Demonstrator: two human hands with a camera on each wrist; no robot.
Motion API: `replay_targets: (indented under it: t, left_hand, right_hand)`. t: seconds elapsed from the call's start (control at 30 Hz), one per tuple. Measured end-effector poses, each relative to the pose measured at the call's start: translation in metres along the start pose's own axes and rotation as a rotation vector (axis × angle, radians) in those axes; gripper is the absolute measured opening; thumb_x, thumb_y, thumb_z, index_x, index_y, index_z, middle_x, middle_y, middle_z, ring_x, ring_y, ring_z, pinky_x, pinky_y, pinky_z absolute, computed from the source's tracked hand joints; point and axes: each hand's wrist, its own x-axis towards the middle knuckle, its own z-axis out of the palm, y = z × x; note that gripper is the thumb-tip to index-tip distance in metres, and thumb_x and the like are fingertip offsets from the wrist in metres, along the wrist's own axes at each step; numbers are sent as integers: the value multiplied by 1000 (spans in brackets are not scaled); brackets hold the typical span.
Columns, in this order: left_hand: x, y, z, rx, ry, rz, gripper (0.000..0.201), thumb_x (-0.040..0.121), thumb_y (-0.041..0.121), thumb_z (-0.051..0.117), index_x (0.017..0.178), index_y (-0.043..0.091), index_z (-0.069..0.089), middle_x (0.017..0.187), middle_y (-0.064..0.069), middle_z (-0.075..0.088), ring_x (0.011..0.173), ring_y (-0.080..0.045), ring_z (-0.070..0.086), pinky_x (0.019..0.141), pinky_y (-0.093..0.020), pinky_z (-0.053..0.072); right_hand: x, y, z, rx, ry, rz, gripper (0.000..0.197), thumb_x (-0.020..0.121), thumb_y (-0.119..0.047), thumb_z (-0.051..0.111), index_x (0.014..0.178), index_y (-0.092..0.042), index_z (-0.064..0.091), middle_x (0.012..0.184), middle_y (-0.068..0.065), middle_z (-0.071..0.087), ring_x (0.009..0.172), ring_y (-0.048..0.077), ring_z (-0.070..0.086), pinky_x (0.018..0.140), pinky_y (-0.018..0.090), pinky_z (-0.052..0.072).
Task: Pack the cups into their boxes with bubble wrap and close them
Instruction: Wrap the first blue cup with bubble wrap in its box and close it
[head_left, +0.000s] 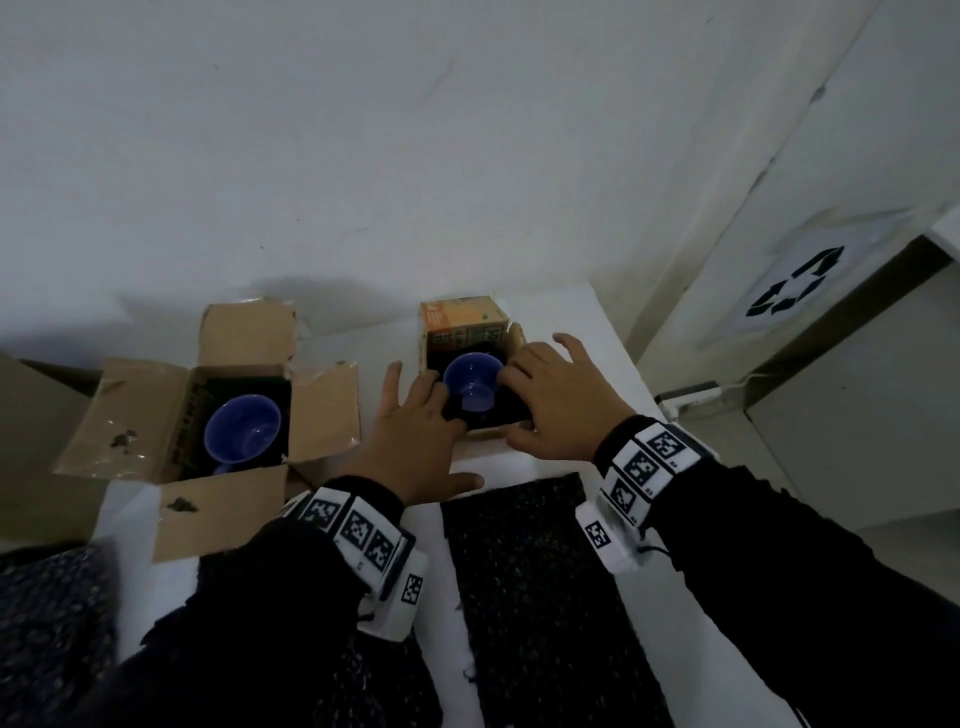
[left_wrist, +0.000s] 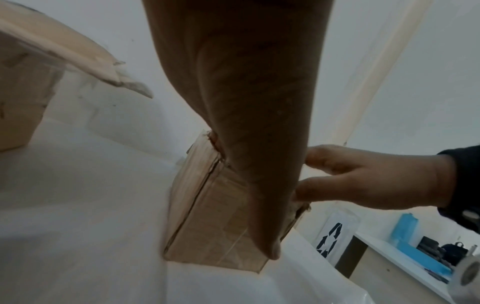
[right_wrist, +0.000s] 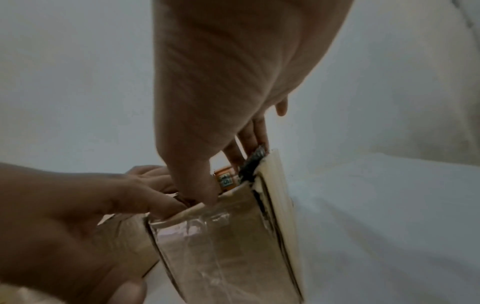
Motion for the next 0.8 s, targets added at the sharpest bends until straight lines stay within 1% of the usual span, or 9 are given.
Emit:
replay_targets:
  t: [0.13, 0.2, 0.3, 0.4, 0.47, 0.53, 0.63, 0.7, 0.8]
  left_hand:
    - [-1, 2, -1, 32, 39, -3, 74, 80, 81, 32, 135, 35, 50, 144, 1, 49, 148, -28, 13, 107, -66, -21]
    - [0, 3, -1, 0, 45, -25, 73, 83, 77, 34, 141, 35, 42, 141, 5, 53, 148, -27, 14, 106, -65, -25]
    - [4, 3, 7, -19, 40, -54, 75, 82, 74, 38, 142, 30, 37, 142, 3, 51, 148, -27, 10, 106, -68, -21]
    - [7, 2, 11, 14, 41, -40, 77, 80, 76, 38, 141, 29, 39, 143, 4, 49, 147, -27, 9, 105, -70, -21]
    - [8, 5, 10, 18, 30, -45, 78, 82, 76, 38, 144, 30, 35, 150, 1, 39, 147, -28, 8, 104, -69, -22]
    - [8, 9, 9, -3, 44, -79, 69, 85, 70, 43, 141, 30, 40, 151, -5, 32, 146, -29, 10, 105, -68, -19]
    - [1, 12, 10, -50, 167, -105, 43, 87, 56, 52, 114, 23, 63, 131, -8, 49, 132, -30, 36, 111, -66, -1]
    - [-3, 12, 19, -60, 288, -108, 32, 90, 48, 48, 94, 20, 64, 115, -6, 55, 118, -31, 47, 111, -62, 11]
    - [-8, 10, 30, -61, 352, -103, 23, 94, 38, 45, 86, 21, 59, 98, 0, 61, 120, -30, 45, 112, -61, 11]
  right_hand:
    - [-7, 0, 6, -19, 23, -54, 54, 80, -55, 35, 100, -18, 68, 100, 1, 68, 115, 22, 54, 114, 57, 16]
    - [-11, -1, 10, -51, 39, -81, 50, 83, -56, 35, 100, -22, 67, 96, -2, 70, 116, 22, 53, 114, 59, 13]
    - [-14, -4, 13, -47, 53, -74, 59, 86, -66, 28, 100, -25, 68, 97, 0, 70, 123, 26, 47, 113, 62, 7]
    - [-10, -9, 12, -101, -92, -54, 83, 78, -76, 8, 100, -28, 73, 112, -2, 68, 136, 26, 28, 113, 62, -3]
    - [-8, -8, 12, -118, -133, -46, 86, 77, -77, 6, 97, -29, 74, 112, -5, 67, 136, 26, 28, 113, 61, -3]
    - [-7, -6, 13, -135, -89, -56, 64, 82, -69, 27, 88, -27, 76, 102, -4, 68, 126, 27, 42, 111, 59, 8]
    - [-11, -6, 27, -127, 156, -99, 19, 77, -38, 64, 87, -23, 69, 94, -3, 64, 108, 24, 56, 109, 53, 23]
    - [-14, -9, 35, -87, 260, -99, 11, 77, -26, 65, 87, -24, 62, 89, -6, 65, 109, 21, 57, 112, 52, 20]
    - [-17, -13, 42, -58, 253, -30, 13, 74, -23, 68, 85, -27, 62, 84, -8, 67, 123, 19, 52, 115, 57, 10]
